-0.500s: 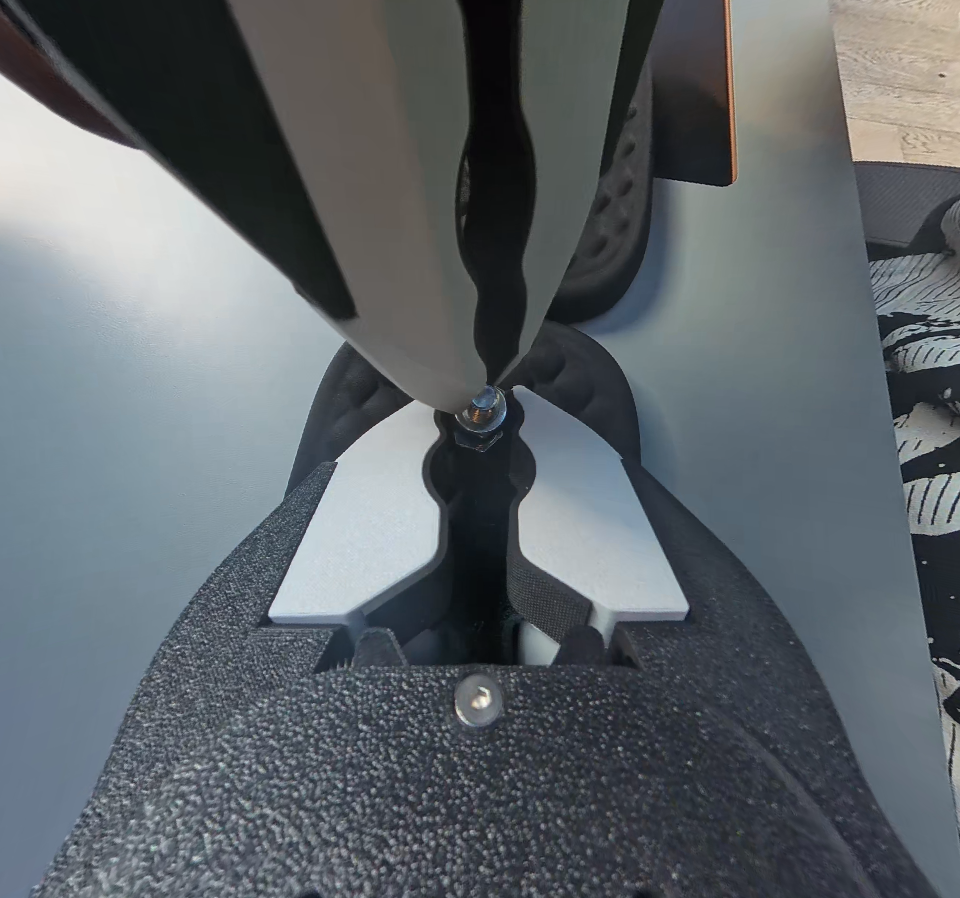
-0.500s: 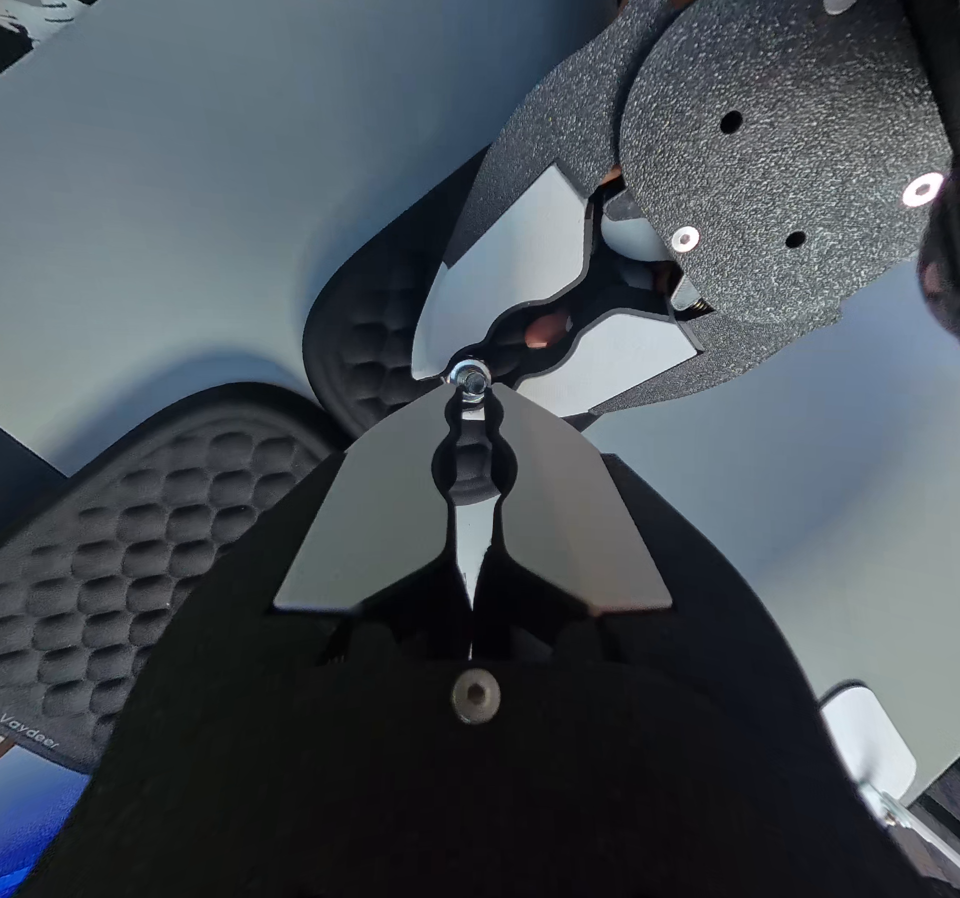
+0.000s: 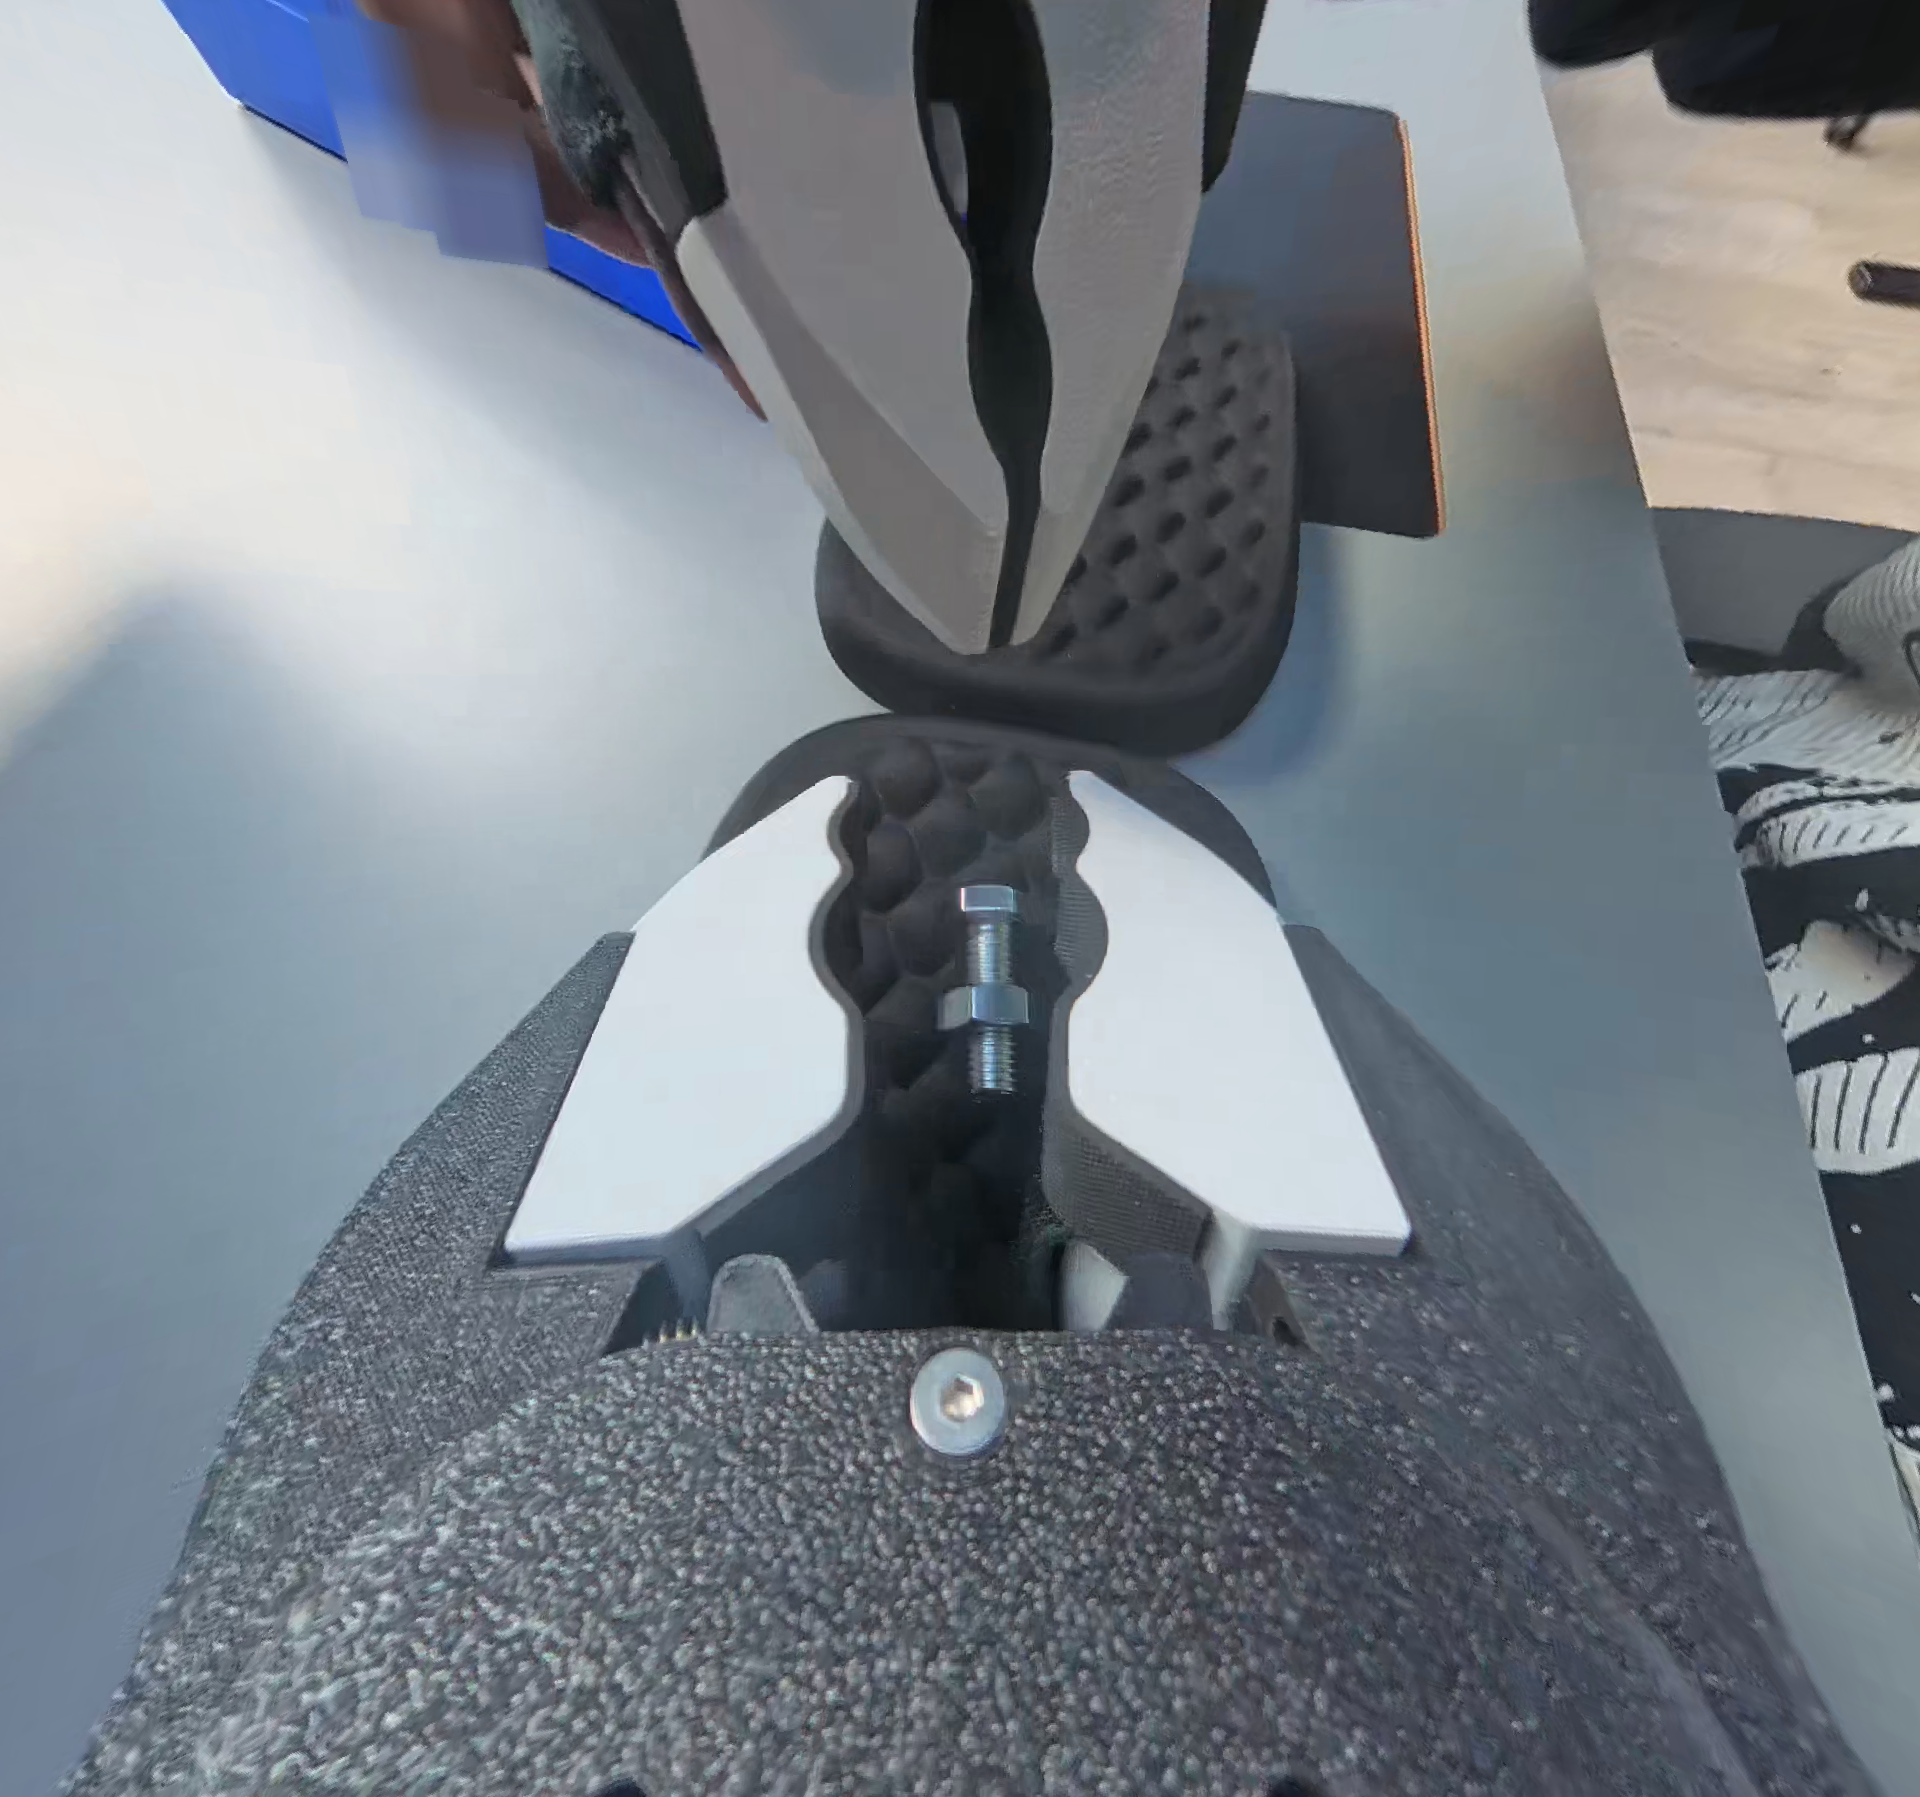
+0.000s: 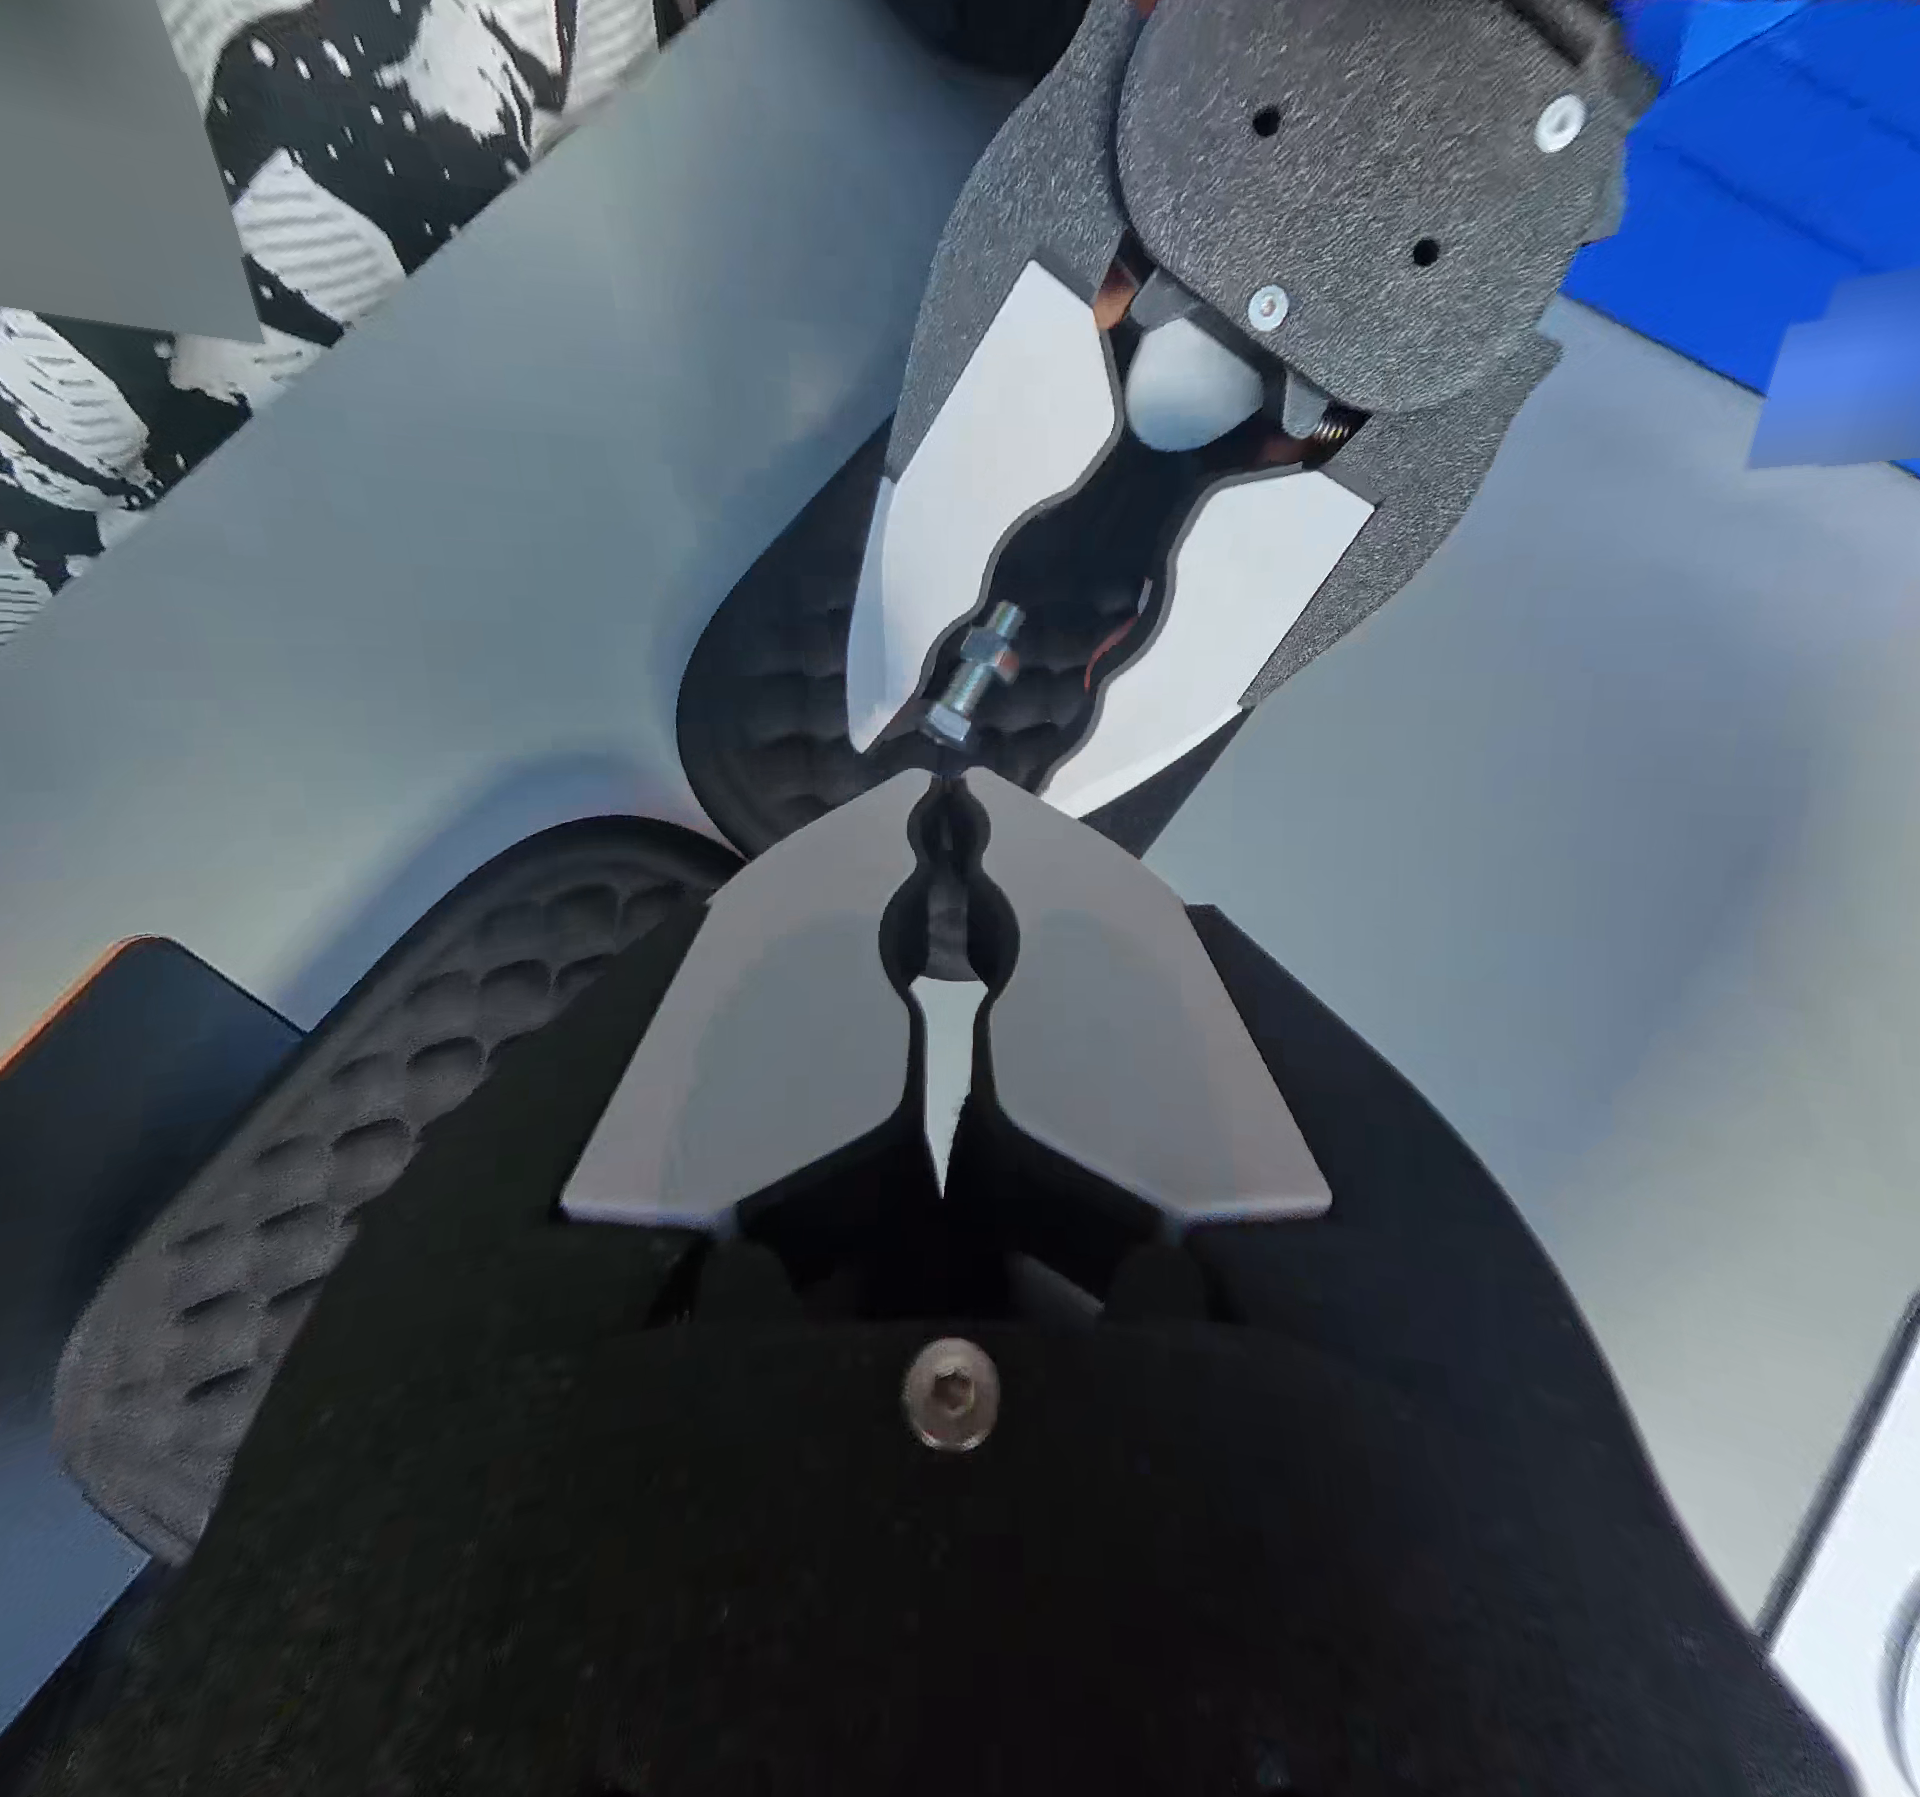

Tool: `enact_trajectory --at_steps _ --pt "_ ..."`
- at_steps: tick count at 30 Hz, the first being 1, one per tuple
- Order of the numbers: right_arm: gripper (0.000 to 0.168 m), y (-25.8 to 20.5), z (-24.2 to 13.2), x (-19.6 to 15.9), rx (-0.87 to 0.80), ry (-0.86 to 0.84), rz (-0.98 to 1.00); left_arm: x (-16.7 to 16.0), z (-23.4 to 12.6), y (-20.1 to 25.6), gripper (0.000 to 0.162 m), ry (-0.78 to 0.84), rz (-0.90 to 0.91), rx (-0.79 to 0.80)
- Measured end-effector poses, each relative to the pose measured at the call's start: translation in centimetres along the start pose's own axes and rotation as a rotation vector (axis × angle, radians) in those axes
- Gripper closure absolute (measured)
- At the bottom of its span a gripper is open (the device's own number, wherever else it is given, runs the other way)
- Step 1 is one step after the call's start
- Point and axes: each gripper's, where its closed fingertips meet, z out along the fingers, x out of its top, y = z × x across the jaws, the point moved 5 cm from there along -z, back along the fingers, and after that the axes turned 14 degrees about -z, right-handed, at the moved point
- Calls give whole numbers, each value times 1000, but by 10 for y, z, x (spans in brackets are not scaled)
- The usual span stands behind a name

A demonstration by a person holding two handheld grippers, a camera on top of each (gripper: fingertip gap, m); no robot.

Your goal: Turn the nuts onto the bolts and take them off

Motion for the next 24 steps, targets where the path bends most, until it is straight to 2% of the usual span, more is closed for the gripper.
enact_trajectory --at_steps 1,3,6,9,11,16,24 --pt "166 -4 6 -5 7 -38 -4 -6 4 0 128 -45 11 4" --pt "160 -10 13 -9 26 -70 19 -10 6 3 111 -88 52 17" --pt "155 -8 15 -6 -13 -40 57 -7 -4 4 98 -18 59 -14" --pt "145 -3 18 0 -38 -39 94 -8 -20 -5 97 28 10 28" --pt "145 4 23 2 -69 -87 131 -12 -30 -7 97 52 -33 35" --pt "143 17 40 18 -3 -167 225 -24 -52 -8 93 113 -115 61" --pt "145 20 72 12 141 -353 280 -34 -65 -7 91 148 -154 78"
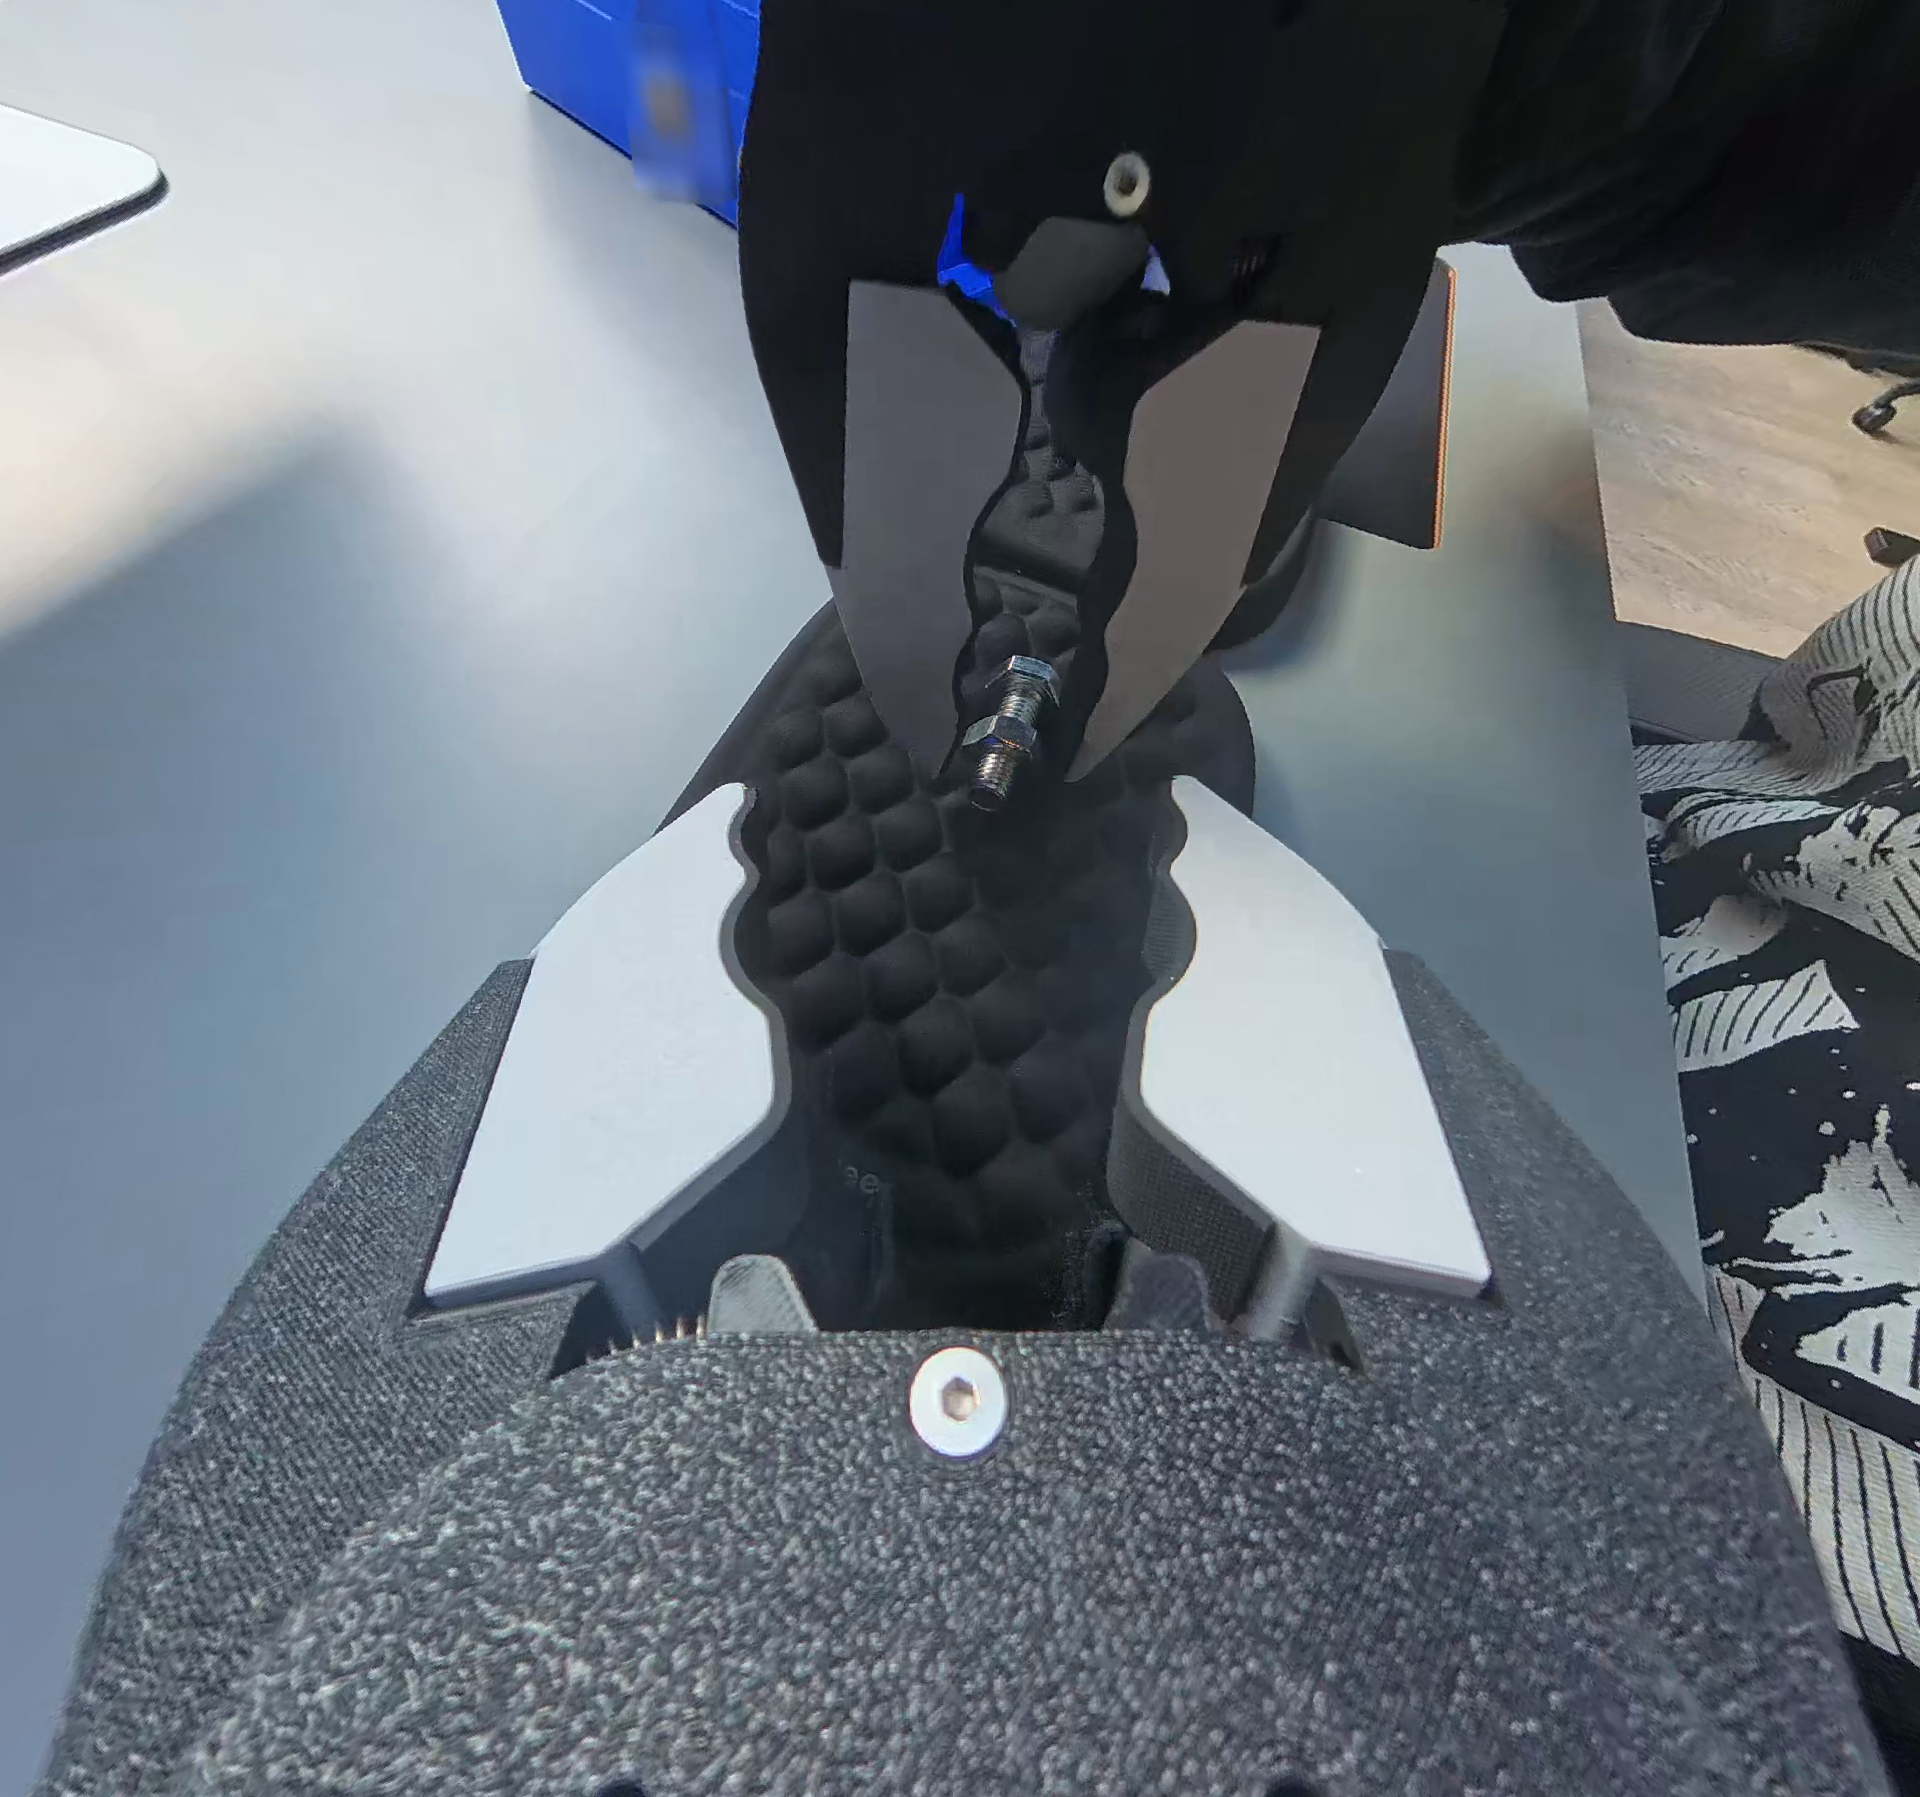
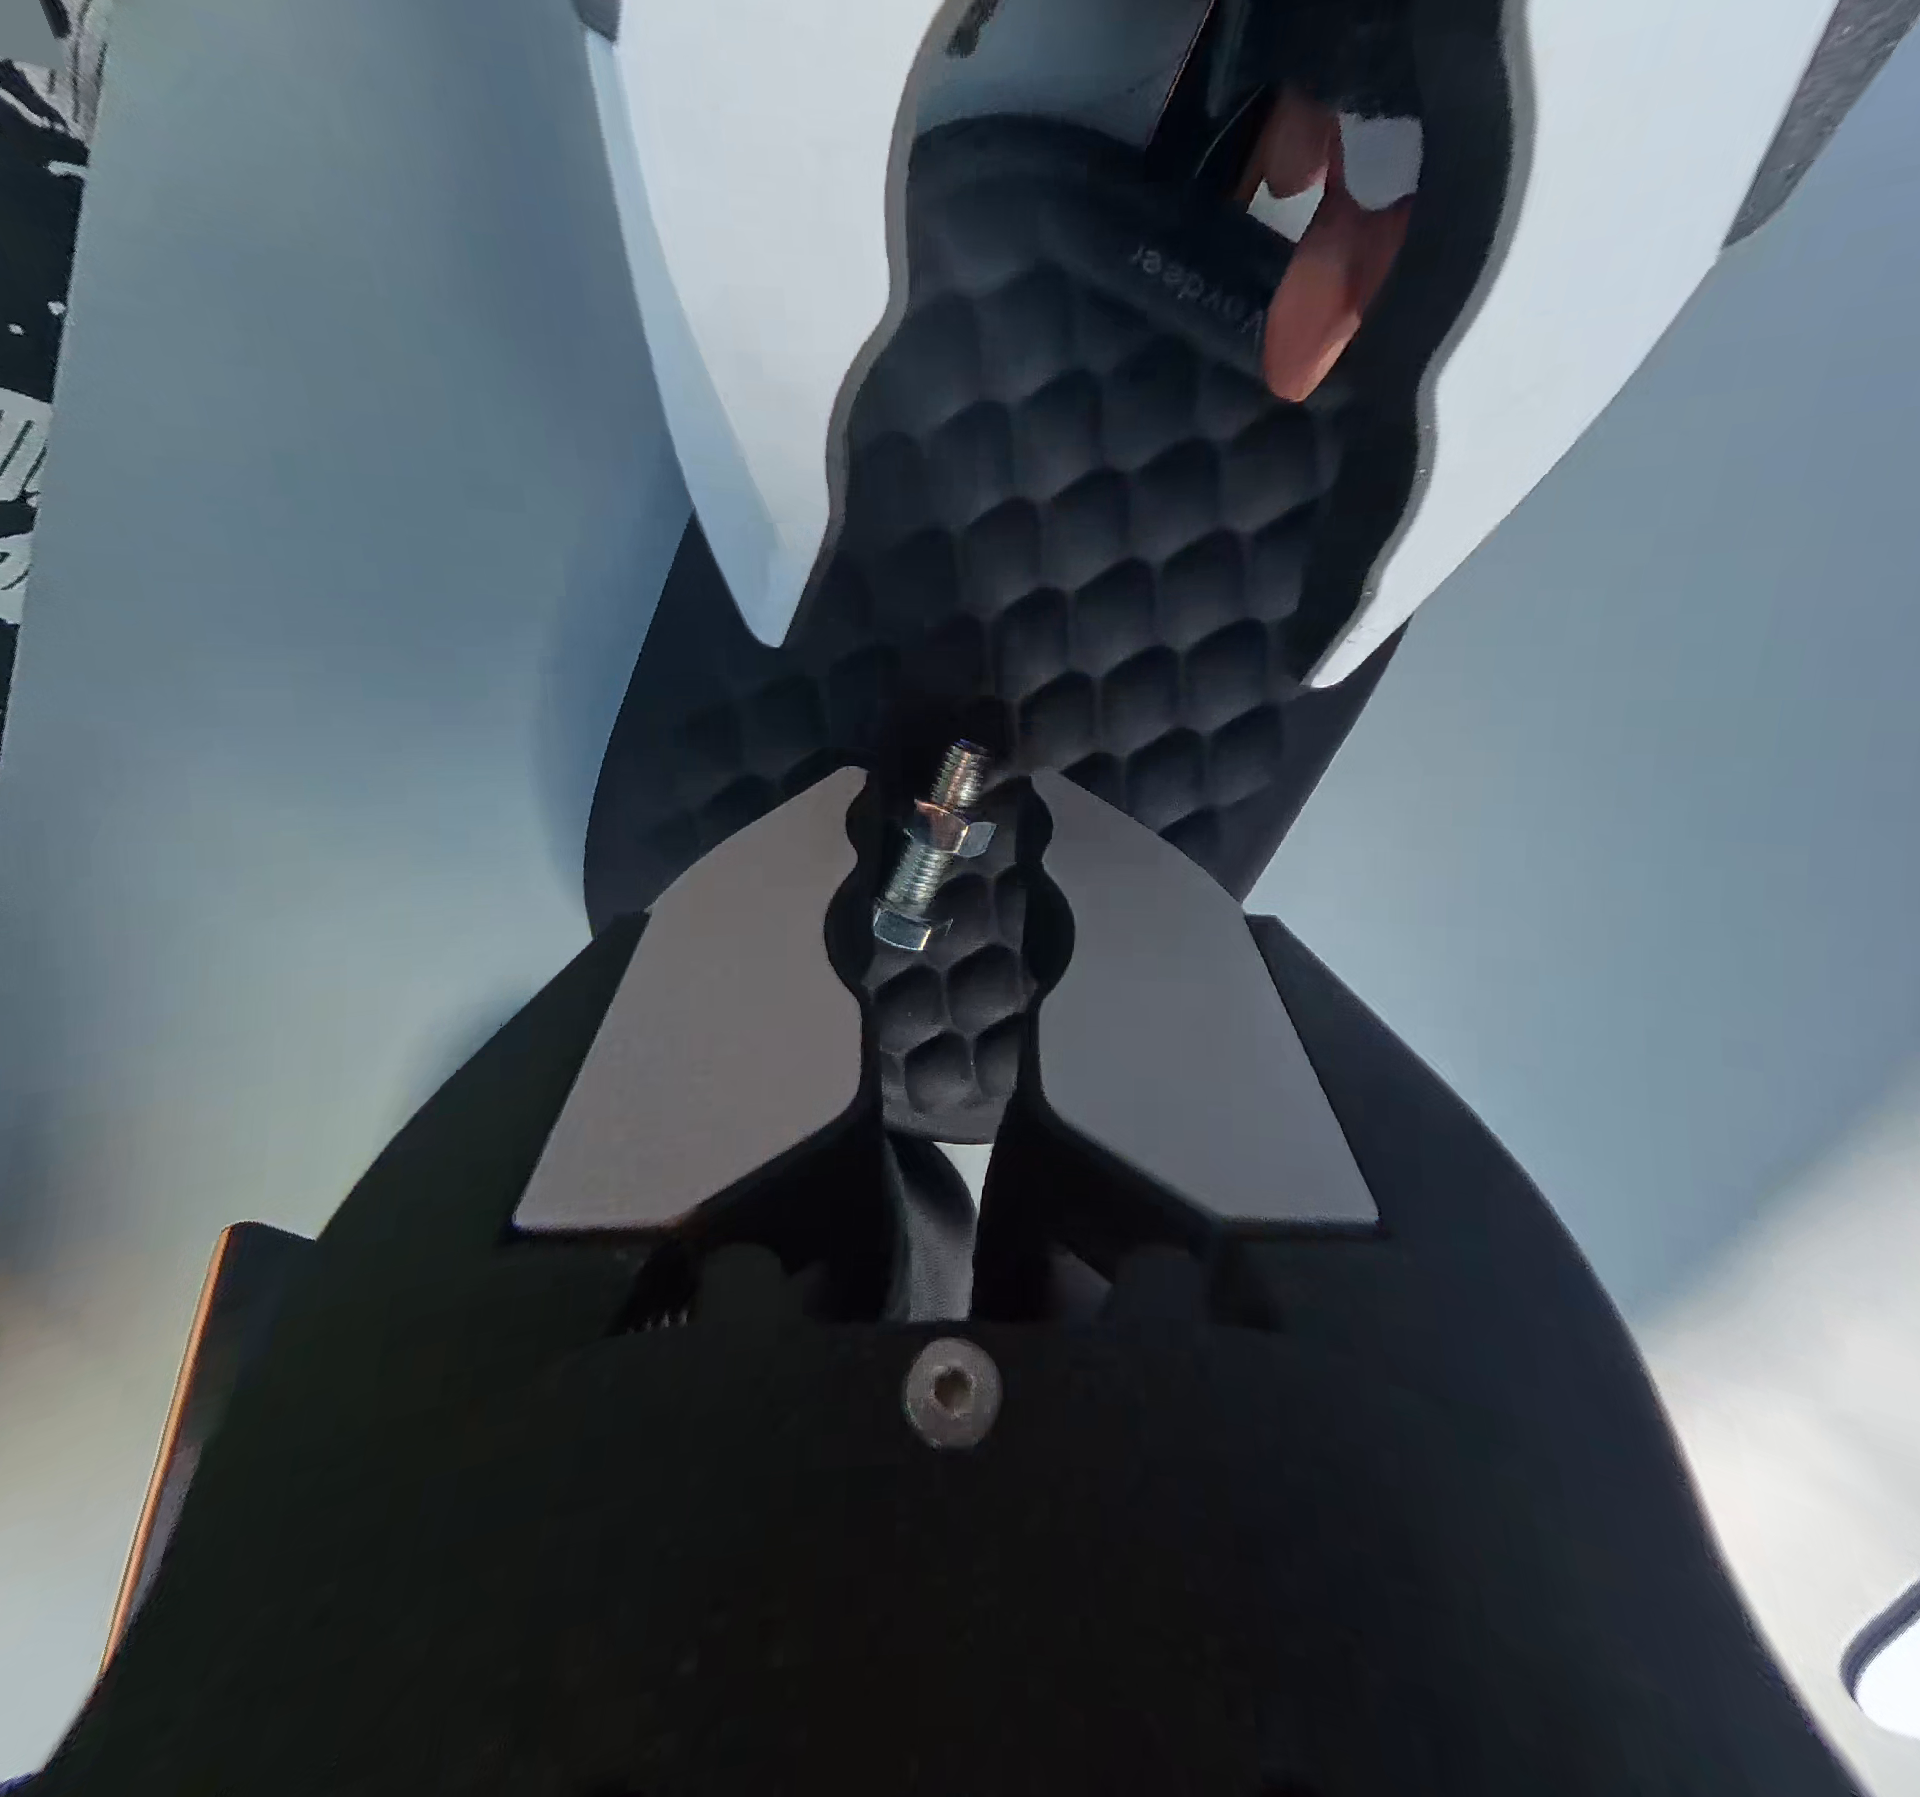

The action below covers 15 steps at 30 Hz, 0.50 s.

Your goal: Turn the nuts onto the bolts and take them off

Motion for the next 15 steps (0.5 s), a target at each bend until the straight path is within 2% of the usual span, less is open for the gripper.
enact_trajectory --at_steps 3,7,10,15 --pt "151 -1 5 -2 9 4 11 0 1 -1 91 4 5 0" --pt "152 3 -6 -10 -60 143 78 5 1 -2 92 39 11 1" --pt "152 10 -28 -16 -172 346 175 13 2 -2 92 98 13 2" --pt "152 21 -86 -23 -433 803 328 40 6 -4 93 254 -24 6"
